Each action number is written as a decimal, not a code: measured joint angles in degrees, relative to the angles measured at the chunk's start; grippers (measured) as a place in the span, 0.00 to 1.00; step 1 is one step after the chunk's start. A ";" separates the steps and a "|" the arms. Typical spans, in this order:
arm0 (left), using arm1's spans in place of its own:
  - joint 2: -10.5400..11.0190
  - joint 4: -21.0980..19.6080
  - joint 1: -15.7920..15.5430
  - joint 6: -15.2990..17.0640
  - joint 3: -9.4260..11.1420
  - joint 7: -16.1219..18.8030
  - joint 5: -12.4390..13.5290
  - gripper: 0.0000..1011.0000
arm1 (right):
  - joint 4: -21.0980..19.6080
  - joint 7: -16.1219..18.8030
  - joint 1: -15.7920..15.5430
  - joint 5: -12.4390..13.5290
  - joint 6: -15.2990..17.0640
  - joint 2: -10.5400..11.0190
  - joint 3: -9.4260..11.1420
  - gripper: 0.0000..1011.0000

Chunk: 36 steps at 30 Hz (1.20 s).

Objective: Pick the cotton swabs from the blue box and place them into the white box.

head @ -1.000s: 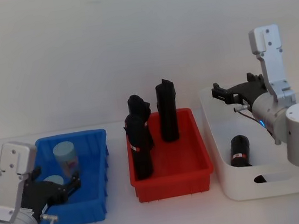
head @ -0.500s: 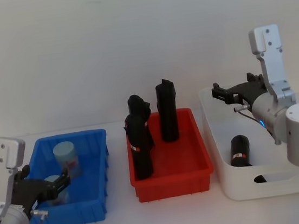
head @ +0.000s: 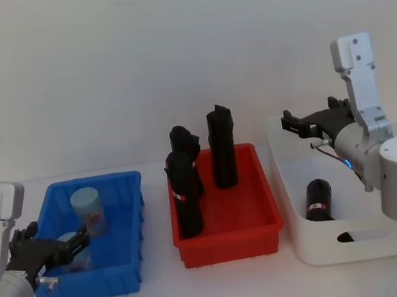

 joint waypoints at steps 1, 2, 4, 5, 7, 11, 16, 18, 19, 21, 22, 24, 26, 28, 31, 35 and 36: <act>-0.03 0.13 -0.07 0.00 -0.02 -0.25 -0.14 0.99 | 0.00 0.00 0.00 0.00 0.00 0.00 0.00 0.99; -0.11 0.63 -0.32 0.01 -0.13 -0.71 -0.36 0.99 | 0.00 0.00 0.00 0.00 0.00 0.00 0.00 0.99; -0.19 1.08 -0.55 0.03 -0.20 -1.29 -0.61 0.99 | 0.00 0.00 0.00 0.00 0.00 0.00 0.00 0.99; -0.27 1.58 -0.82 0.05 -0.28 -1.82 -0.80 0.99 | 0.00 0.00 0.00 0.00 0.00 0.00 0.00 0.99; -0.33 2.00 -1.07 0.07 -0.35 -2.39 -0.97 0.99 | 0.00 0.00 0.00 0.00 0.00 0.00 0.00 0.99; -0.50 3.19 -1.73 0.15 -0.53 -3.67 -1.21 0.99 | 0.00 0.00 0.00 0.00 0.00 0.00 0.00 0.99; -0.62 4.11 -2.20 0.28 -0.66 -4.66 -1.28 0.99 | 0.00 0.00 0.00 0.00 0.00 0.00 0.00 0.99; -0.67 4.53 -2.39 0.40 -0.71 -5.05 -1.28 0.99 | 0.00 0.00 0.00 0.00 0.00 0.00 0.00 0.99; -0.69 4.66 -2.45 0.44 -0.72 -5.22 -1.28 0.99 | 0.00 0.00 0.00 0.00 0.00 0.00 0.00 0.99; -0.76 5.02 -2.62 0.52 -0.73 -5.59 -1.22 0.99 | 0.00 0.00 0.00 0.00 0.00 0.00 0.00 0.99; -0.78 5.15 -2.67 0.56 -0.73 -5.71 -1.18 0.99 | 0.00 0.00 0.00 0.00 0.00 0.00 0.00 0.99; -0.83 5.34 -2.75 0.61 -0.74 -5.93 -1.13 0.99 | 0.00 0.00 0.00 0.00 0.00 0.00 0.00 0.99; -0.92 5.62 -2.87 0.69 -0.74 -6.32 -0.97 0.99 | 0.00 0.00 0.00 0.00 0.00 0.00 0.00 0.99; -1.00 5.86 -2.96 0.79 -0.72 -6.63 -0.82 0.99 | 0.00 0.00 0.00 0.00 0.00 0.00 0.00 0.99; -1.11 6.11 -3.04 0.96 -0.66 -6.94 -0.63 0.99 | 0.00 0.00 0.00 0.00 0.00 0.00 0.00 0.99; -1.25 6.46 -3.16 1.26 -0.57 -7.23 -0.26 0.99 | 0.00 0.00 0.00 0.00 0.00 0.00 0.00 0.99; -1.25 6.46 -3.16 1.26 -0.57 -7.23 -0.26 0.99 | 0.00 0.00 0.00 0.00 0.00 0.00 0.00 0.99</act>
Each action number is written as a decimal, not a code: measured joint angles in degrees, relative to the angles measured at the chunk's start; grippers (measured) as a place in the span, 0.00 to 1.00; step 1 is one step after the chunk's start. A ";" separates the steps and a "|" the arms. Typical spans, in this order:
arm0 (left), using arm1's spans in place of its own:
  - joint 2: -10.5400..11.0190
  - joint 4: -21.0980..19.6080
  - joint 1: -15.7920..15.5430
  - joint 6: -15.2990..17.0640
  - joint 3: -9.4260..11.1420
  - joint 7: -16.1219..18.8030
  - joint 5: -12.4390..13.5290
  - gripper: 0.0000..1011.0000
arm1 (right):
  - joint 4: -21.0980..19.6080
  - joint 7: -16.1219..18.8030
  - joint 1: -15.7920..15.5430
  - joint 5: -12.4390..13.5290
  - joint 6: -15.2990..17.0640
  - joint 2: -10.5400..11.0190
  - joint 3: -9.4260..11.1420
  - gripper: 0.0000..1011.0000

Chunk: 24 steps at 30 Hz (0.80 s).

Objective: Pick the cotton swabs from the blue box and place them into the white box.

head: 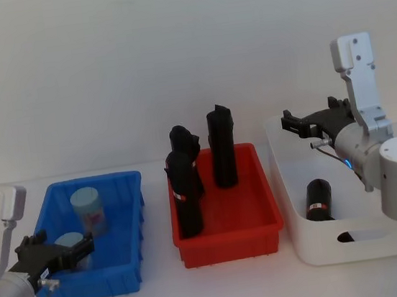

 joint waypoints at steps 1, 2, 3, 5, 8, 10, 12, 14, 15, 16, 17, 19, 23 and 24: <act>-0.04 0.09 -0.02 0.12 0.03 -0.05 0.12 0.99 | 0.00 0.00 0.00 0.00 0.00 0.00 0.00 0.99; -0.06 0.14 -0.03 0.19 0.04 -0.07 0.20 0.99 | 0.00 0.00 0.00 0.00 0.00 0.00 0.00 0.99; -0.09 0.23 -0.04 0.31 0.06 -0.13 0.31 0.99 | 0.00 0.00 0.00 0.00 0.00 0.00 0.00 0.99; -0.13 0.34 -0.05 0.46 0.10 -0.21 0.48 0.99 | 0.00 0.00 0.00 0.00 0.00 0.00 0.00 0.99; -0.18 0.44 -0.05 0.61 0.15 -0.29 0.65 0.99 | 0.00 0.00 0.00 0.00 0.00 0.00 0.00 0.99; -0.23 0.47 -0.04 0.74 0.19 -0.36 0.80 0.99 | 0.00 0.00 0.00 0.00 0.00 0.00 0.00 0.99; -0.25 0.49 0.00 0.82 0.21 -0.40 0.91 0.99 | 0.00 0.00 0.00 0.00 0.00 0.00 0.00 0.99; -0.28 0.51 0.05 0.91 0.24 -0.45 1.06 0.99 | 0.00 0.00 0.00 0.00 0.00 0.00 0.00 0.99; -0.30 0.51 0.06 0.94 0.25 -0.46 1.10 0.99 | 0.00 0.00 0.00 0.00 0.00 0.00 0.00 0.99; -0.32 0.52 0.10 0.98 0.27 -0.50 1.20 0.99 | 0.00 0.00 0.00 0.00 0.00 0.00 0.00 0.99; -0.33 0.52 0.12 0.99 0.27 -0.52 1.24 0.99 | 0.00 0.00 0.00 0.00 0.00 0.00 0.00 0.99; -0.36 0.53 0.16 1.03 0.31 -0.69 1.42 0.99 | 0.00 0.00 0.00 0.00 0.00 0.00 0.00 0.99; -0.44 0.52 0.17 1.12 0.36 -0.93 1.65 0.99 | 0.00 0.00 0.00 0.00 0.00 0.00 0.00 0.99; -0.46 0.52 0.17 1.15 0.37 -0.97 1.69 0.99 | 0.00 0.00 0.00 0.00 0.00 0.00 0.00 0.99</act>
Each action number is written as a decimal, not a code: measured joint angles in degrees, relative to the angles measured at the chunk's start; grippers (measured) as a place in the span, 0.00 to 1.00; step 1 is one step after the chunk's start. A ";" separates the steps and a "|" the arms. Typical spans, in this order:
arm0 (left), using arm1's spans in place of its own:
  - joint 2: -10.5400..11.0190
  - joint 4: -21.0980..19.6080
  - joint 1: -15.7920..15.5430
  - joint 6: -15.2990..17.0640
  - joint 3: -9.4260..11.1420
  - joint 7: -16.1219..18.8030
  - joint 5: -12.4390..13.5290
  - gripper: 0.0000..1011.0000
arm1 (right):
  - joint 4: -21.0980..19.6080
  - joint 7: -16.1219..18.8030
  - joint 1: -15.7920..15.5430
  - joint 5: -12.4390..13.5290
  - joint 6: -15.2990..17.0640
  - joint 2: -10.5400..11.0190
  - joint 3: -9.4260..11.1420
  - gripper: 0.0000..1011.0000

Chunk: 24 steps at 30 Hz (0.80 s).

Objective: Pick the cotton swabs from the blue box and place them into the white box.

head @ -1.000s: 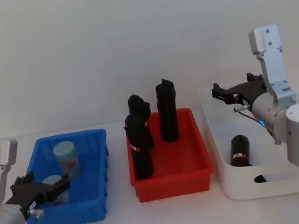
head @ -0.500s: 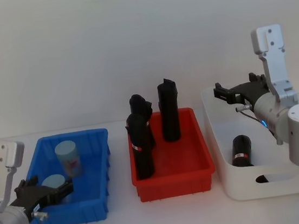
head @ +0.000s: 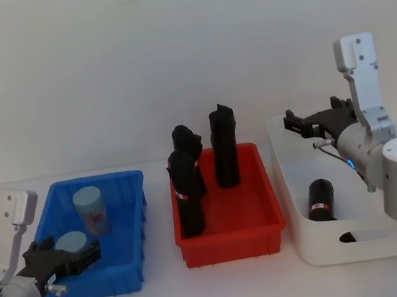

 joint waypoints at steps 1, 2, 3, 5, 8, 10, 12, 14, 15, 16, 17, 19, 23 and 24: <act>-0.01 0.00 0.00 0.02 0.01 -0.04 0.04 0.99 | 0.00 0.00 0.00 0.00 0.00 0.00 0.00 0.99; -0.04 0.00 0.00 0.05 0.02 -0.11 0.09 0.99 | 0.00 0.00 0.00 0.00 0.00 0.00 0.00 0.99; -0.06 0.00 0.00 0.07 0.02 -0.14 0.11 0.99 | 0.00 0.00 0.00 0.00 0.00 0.00 0.00 0.99; -0.08 0.00 0.00 0.09 0.03 -0.19 0.16 0.99 | 0.00 0.00 0.00 0.00 0.00 0.00 0.00 0.99; -0.13 0.00 0.00 0.16 0.05 -0.32 0.27 0.99 | 0.00 0.00 0.00 0.00 0.00 0.00 0.00 0.99; -0.14 -0.01 -0.01 0.19 0.06 -0.35 0.31 0.99 | 0.00 0.00 0.00 0.00 0.00 0.00 0.00 0.99; -0.15 -0.01 -0.01 0.21 0.07 -0.38 0.34 0.99 | 0.00 0.00 0.00 0.00 0.00 0.00 0.00 0.99; -0.16 -0.02 -0.02 0.23 0.09 -0.41 0.37 0.99 | 0.00 0.00 0.00 0.00 0.00 0.00 0.00 0.99; -0.17 -0.03 -0.03 0.24 0.09 -0.44 0.39 0.99 | 0.00 0.00 0.00 0.00 0.00 0.00 0.00 0.99; -0.17 -0.04 -0.03 0.25 0.10 -0.46 0.41 0.99 | 0.00 0.00 0.00 0.00 0.00 0.00 0.00 0.99; -0.17 -0.04 -0.03 0.25 0.10 -0.46 0.41 0.99 | 0.00 0.00 0.00 0.00 0.00 0.00 0.00 0.99; -0.19 -0.05 -0.03 0.26 0.10 -0.49 0.43 0.93 | 0.00 0.00 0.00 0.00 0.00 0.00 0.00 0.99; -0.21 -0.06 -0.03 0.29 0.10 -0.52 0.47 0.85 | 0.00 0.00 0.00 0.00 0.00 0.00 0.00 0.99; -0.21 -0.06 -0.03 0.29 0.10 -0.52 0.47 0.82 | 0.00 0.00 0.00 0.00 0.00 0.00 0.00 0.99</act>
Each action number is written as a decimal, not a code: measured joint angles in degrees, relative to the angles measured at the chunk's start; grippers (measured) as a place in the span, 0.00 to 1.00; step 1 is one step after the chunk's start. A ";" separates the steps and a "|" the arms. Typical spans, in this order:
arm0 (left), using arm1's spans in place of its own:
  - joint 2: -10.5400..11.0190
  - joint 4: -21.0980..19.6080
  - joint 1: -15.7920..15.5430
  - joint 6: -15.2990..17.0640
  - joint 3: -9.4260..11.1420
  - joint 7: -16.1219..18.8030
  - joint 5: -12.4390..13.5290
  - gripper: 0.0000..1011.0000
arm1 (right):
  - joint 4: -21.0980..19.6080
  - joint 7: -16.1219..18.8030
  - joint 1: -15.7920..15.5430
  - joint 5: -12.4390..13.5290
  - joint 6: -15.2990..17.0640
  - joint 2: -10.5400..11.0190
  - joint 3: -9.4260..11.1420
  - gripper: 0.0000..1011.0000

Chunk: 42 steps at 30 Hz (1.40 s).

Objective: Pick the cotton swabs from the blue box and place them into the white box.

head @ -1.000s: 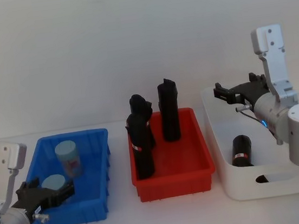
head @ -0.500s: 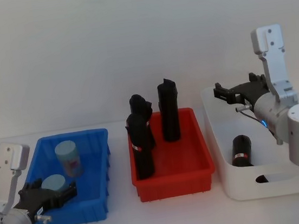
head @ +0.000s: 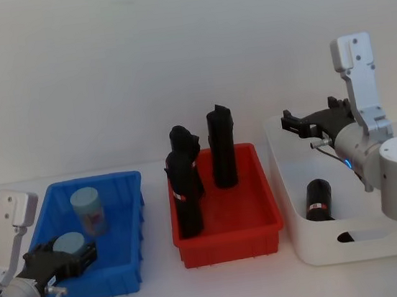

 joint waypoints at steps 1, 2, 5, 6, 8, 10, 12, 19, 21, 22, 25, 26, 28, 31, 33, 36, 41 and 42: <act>-0.01 0.00 0.00 0.01 0.00 -0.01 0.02 0.77 | 0.00 0.00 -0.01 0.00 0.00 0.00 0.00 0.99; -0.01 0.00 0.00 0.01 0.00 -0.01 0.02 0.75 | 0.00 0.00 0.00 0.00 0.00 0.00 0.00 0.99; -0.03 0.00 0.00 0.02 0.00 -0.03 0.03 0.67 | 0.00 0.00 0.00 0.00 0.00 0.00 0.00 0.99; -0.03 0.00 0.00 0.02 0.00 -0.04 0.04 0.66 | 0.00 0.00 0.00 0.00 0.00 0.00 0.00 0.99; -0.03 0.00 0.00 0.04 0.00 -0.05 0.05 0.66 | 0.00 0.00 0.00 0.00 0.00 0.00 0.00 0.99; -0.03 0.00 0.00 0.04 0.00 -0.06 0.06 0.66 | 0.00 0.00 0.00 0.00 0.00 0.00 0.00 0.99; -0.03 0.00 0.00 0.04 0.00 -0.07 0.06 0.66 | 0.00 0.00 0.00 0.00 0.00 0.00 0.00 0.99; -0.03 0.00 0.00 0.04 0.00 -0.07 0.06 0.66 | 0.00 0.00 0.00 0.00 0.00 0.00 0.00 0.99; -0.03 0.00 0.00 0.04 0.00 -0.08 0.06 0.66 | 0.00 0.00 0.00 0.00 0.00 0.00 0.00 0.99; -0.03 0.00 0.00 0.04 0.00 -0.08 0.06 0.66 | 0.00 0.00 0.00 0.00 0.00 0.00 0.00 0.99; -0.03 0.00 0.00 0.04 0.00 -0.08 0.06 0.66 | 0.00 0.00 0.00 0.00 0.00 0.00 0.00 0.99; -0.03 0.00 0.00 0.04 -0.01 -0.08 0.07 0.66 | 0.00 0.00 -0.01 0.00 0.00 0.00 0.00 0.99; -0.04 0.01 0.00 0.01 -0.01 -0.09 0.06 0.66 | 0.00 0.00 0.00 0.00 0.00 0.00 0.00 0.99; -0.06 -0.04 -0.02 -0.19 -0.05 -0.09 0.06 0.66 | 0.00 0.00 -0.01 0.00 0.00 0.00 0.00 0.99; -0.06 -0.28 -0.06 -0.66 -0.15 -0.09 -0.04 0.66 | 0.00 0.00 0.00 0.00 0.00 0.00 0.00 0.99; -0.07 -0.58 -0.12 -1.27 -0.31 0.00 -0.25 0.66 | 0.00 0.00 0.00 0.00 0.00 0.00 0.00 0.99; -0.02 -1.60 -0.36 -3.52 -0.96 0.56 -1.25 0.66 | 0.00 0.00 0.00 0.00 0.00 0.00 0.00 0.99; -0.02 -1.60 -0.36 -3.52 -0.96 0.56 -1.25 0.66 | 0.00 0.00 0.00 0.00 0.00 0.00 0.00 0.99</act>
